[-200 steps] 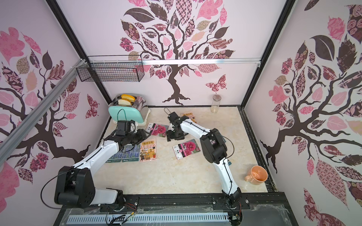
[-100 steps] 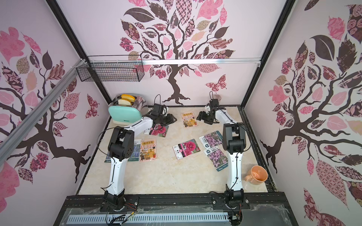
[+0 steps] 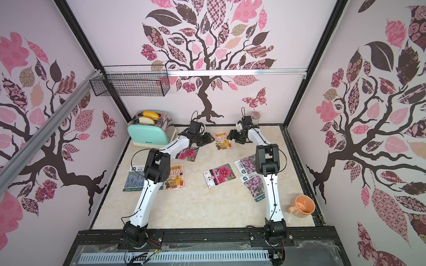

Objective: Arrange the seed packets in a row
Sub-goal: Pick up the seed packet from the center of the board.

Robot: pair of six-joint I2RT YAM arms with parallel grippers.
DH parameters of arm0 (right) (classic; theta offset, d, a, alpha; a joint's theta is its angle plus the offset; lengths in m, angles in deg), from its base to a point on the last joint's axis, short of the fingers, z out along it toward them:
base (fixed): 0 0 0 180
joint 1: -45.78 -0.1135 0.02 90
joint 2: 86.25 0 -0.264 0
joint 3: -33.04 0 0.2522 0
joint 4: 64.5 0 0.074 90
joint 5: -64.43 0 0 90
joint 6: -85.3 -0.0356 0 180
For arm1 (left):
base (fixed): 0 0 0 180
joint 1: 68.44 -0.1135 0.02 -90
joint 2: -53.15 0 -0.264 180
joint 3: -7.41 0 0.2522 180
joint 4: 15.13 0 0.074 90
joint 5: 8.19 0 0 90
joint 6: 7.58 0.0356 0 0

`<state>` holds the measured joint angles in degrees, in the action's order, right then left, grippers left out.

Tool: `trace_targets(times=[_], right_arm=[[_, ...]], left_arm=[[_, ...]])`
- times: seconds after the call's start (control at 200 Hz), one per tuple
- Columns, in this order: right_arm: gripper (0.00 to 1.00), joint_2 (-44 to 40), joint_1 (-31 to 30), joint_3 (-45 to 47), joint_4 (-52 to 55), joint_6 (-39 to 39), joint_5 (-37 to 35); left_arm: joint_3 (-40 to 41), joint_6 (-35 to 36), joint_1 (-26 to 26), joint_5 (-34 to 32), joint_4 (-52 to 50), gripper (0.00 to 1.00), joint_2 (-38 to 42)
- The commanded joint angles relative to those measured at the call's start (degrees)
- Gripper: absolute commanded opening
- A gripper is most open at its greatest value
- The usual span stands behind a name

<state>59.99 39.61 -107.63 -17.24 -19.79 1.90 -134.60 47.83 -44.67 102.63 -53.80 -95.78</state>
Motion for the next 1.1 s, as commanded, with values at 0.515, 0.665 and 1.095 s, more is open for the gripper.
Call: trace_targets(times=[0.515,0.665,1.095], right_arm=[[0.48,6.3,-3.5,-2.4,-0.8,-2.6,10.2],[0.37,4.9,-3.4,-0.6,-1.9,-2.1,9.4],[0.00,-13.7,-2.5,22.9,-15.9,-4.9,10.3]], left_arm=[[-15.8,-3.7,2.5,3.2,-7.8,0.53,-13.5],[-16.8,-3.5,2.5,3.4,-8.4,0.52,-14.1],[-10.7,1.5,2.0,5.3,-4.8,0.51,-4.8]])
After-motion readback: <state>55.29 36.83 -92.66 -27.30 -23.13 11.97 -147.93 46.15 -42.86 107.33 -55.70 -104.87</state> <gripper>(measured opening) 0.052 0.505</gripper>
